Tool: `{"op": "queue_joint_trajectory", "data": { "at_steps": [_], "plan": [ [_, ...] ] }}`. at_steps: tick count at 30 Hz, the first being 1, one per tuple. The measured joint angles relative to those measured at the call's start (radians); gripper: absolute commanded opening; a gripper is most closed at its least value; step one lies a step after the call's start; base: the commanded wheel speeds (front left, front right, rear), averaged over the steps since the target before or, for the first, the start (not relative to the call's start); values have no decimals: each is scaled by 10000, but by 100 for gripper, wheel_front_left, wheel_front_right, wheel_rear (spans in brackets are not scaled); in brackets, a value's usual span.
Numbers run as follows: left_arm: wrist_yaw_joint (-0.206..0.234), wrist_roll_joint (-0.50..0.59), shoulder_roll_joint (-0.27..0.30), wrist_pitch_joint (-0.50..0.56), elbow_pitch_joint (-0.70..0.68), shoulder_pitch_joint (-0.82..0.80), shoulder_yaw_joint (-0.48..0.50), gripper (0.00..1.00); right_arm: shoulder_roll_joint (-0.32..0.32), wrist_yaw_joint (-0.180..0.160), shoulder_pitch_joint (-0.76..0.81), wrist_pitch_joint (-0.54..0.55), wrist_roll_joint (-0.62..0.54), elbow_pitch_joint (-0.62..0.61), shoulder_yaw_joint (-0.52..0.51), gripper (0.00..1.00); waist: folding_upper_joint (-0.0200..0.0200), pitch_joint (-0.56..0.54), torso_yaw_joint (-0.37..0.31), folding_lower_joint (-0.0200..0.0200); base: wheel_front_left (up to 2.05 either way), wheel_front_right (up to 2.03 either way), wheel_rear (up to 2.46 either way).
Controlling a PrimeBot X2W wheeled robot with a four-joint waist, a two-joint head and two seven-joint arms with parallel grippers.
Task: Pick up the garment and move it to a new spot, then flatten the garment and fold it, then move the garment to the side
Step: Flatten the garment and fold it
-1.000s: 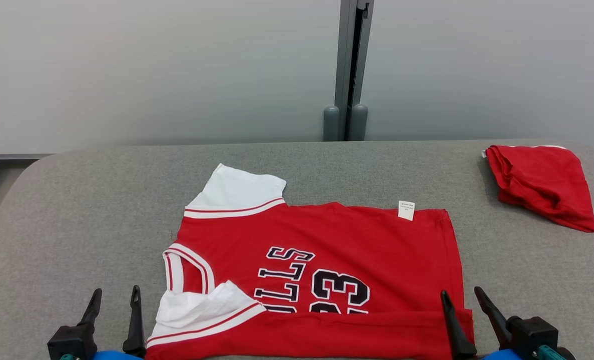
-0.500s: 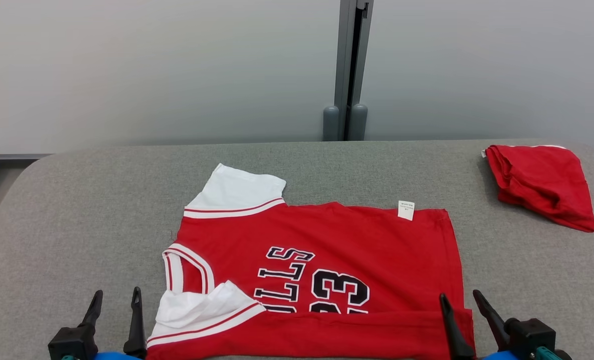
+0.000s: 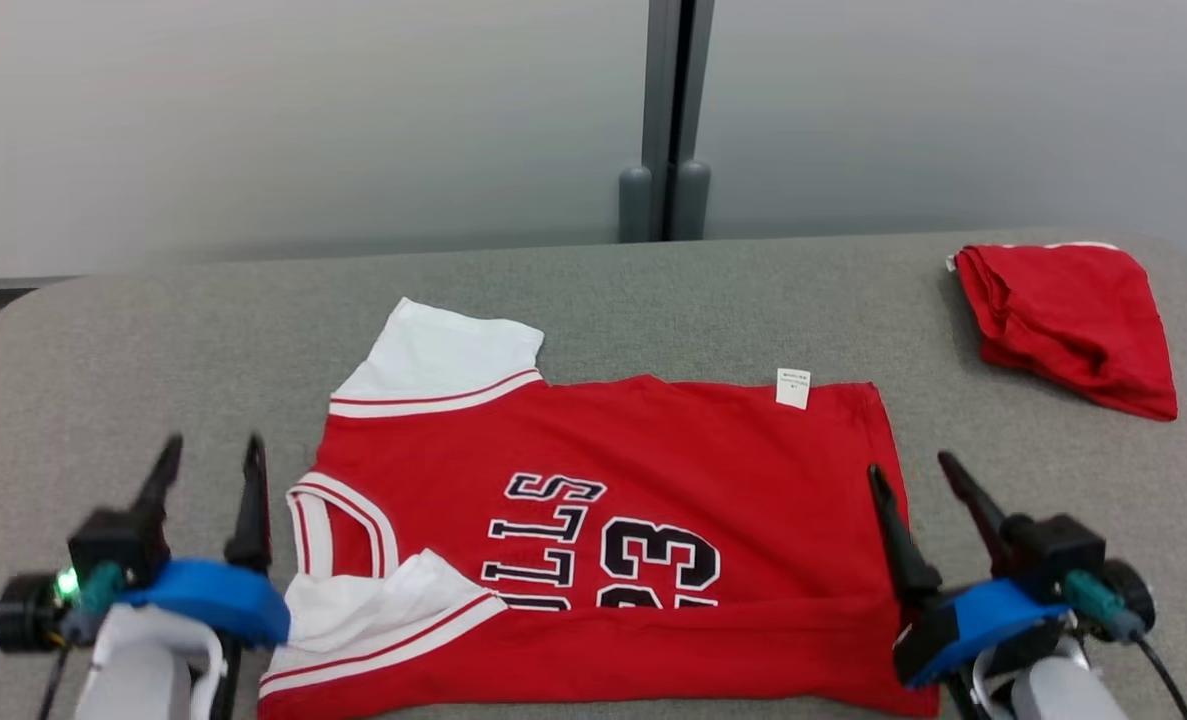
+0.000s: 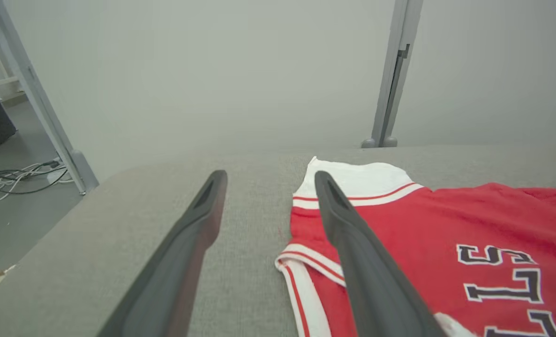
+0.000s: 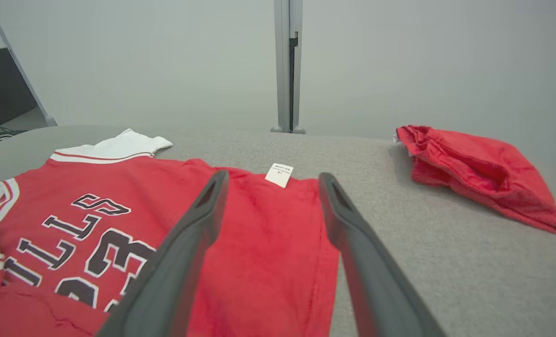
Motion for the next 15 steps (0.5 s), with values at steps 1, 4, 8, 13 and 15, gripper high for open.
{"op": "queue_joint_trajectory", "data": {
  "at_steps": [1, 4, 8, 13, 15],
  "plan": [
    [-2, -69, 115, 0, 65, -503, -58, 100, -92, 0, -327, 75, -13, 10, -8, 100, 0, 160, -75, 0, 0, 0, 0],
    [-13, -98, 510, 77, 199, -1599, -382, 100, -232, 2, -1055, 357, -117, 59, 35, 100, 0, 521, -224, 2, 0, 0, 0],
    [-61, -924, 1442, 548, 571, -4228, -1613, 100, -535, 2, -2894, 1110, -178, 301, 228, 100, 1, 1629, -670, 3, 0, 0, 0],
    [-61, -2337, 2337, 1655, 1139, -6431, -3087, 100, -596, 2, -4218, 1685, -174, 274, 617, 100, 2, 2827, -1096, 3, 0, 0, 0],
    [-61, -2899, 2708, 2174, 1434, -7183, -3791, 100, -589, 0, -4594, 1787, -151, 213, 792, 100, 3, 3299, -1260, 5, 0, 0, 0]
  ]
}}
